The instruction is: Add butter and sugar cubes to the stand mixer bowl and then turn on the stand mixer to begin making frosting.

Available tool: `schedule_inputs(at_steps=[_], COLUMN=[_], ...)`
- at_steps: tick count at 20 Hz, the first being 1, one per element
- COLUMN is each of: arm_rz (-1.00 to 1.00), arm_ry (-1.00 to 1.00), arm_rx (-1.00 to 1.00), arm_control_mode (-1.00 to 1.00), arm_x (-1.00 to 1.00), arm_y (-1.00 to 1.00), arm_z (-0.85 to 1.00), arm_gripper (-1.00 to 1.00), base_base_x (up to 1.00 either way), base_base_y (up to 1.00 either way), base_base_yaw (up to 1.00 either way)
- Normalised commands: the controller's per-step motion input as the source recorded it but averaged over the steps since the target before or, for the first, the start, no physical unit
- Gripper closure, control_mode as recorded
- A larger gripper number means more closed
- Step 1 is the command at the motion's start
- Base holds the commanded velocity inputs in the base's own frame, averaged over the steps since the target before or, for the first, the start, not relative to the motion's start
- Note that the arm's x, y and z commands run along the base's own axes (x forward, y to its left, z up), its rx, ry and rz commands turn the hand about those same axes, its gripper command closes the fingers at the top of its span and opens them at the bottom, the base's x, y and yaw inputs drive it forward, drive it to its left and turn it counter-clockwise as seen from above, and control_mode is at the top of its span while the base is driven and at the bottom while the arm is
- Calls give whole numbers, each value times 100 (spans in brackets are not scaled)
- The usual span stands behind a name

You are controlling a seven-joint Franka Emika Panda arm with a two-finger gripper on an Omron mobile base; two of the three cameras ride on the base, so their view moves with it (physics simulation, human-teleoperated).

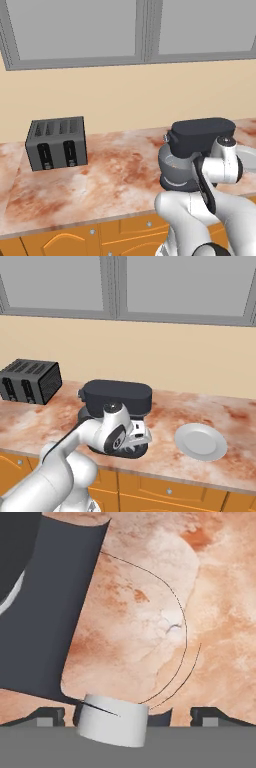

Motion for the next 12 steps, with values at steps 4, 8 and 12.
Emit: schedule_inputs(at_steps=[4, 8, 12], arm_rz=[-2, -4, -5], arm_ry=[0, 0, 0], arm_rx=[0, 0, 0], arm_control_mode=[-100, -100, -100], arm_x=[30, 19, 23], arm_y=[40, 27, 3], arm_z=[-50, -46, -21], arm_gripper=[-100, 100, 100], base_base_x=[0, 0, 0], base_base_y=[0, 0, 0], base_base_yaw=[0, 0, 0])
